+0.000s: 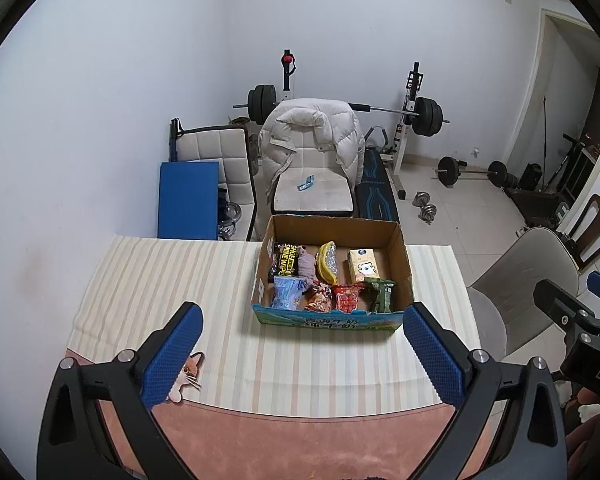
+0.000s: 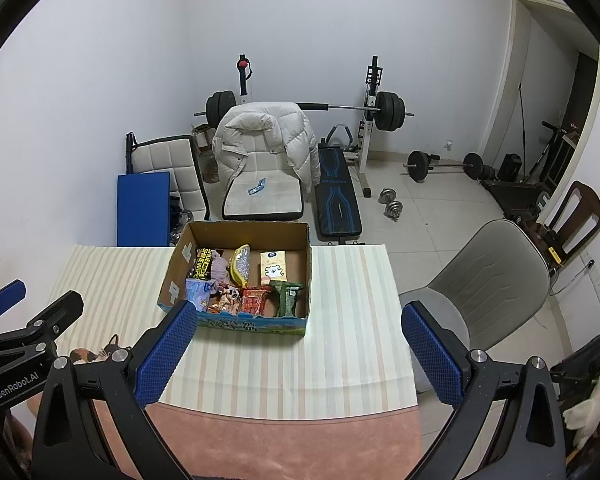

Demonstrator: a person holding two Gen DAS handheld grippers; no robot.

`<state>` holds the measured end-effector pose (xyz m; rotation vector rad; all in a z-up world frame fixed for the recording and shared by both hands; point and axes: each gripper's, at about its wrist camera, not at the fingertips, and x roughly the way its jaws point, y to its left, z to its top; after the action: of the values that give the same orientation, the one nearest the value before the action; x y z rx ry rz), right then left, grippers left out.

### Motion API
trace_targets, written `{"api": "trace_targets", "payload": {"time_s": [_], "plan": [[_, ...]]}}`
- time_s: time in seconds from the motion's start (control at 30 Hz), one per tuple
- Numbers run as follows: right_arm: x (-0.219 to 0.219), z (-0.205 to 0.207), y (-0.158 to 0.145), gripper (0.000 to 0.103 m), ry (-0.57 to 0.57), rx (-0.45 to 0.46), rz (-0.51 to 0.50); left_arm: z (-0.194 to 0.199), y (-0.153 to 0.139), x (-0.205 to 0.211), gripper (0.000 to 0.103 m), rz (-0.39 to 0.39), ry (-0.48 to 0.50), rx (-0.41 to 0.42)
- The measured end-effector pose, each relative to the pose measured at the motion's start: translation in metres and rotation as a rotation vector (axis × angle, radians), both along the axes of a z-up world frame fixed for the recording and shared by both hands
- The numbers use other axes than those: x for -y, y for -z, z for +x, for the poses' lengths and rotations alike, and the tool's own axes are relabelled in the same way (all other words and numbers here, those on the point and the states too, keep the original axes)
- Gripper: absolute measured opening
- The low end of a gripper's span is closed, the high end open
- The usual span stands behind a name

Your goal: Organize soft objects

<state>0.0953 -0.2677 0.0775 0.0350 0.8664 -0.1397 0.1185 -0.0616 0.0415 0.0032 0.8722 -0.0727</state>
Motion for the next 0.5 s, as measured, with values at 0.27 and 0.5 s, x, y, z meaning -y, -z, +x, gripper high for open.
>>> {"api": "trace_targets", "payload": {"time_s": [0.27, 0.5], "plan": [[0.0001, 0.0009, -0.0018, 0.103, -0.001, 0.005, -0.006, -0.0001, 0.0001, 0.0000, 0.103, 0.001, -0.001, 0.002], [-0.0005, 0.0014, -0.0046, 0.103, -0.001, 0.010, -0.009, 0.0020, 0.0000, -0.0021, 0.103, -0.013, 0.001, 0.009]]}}
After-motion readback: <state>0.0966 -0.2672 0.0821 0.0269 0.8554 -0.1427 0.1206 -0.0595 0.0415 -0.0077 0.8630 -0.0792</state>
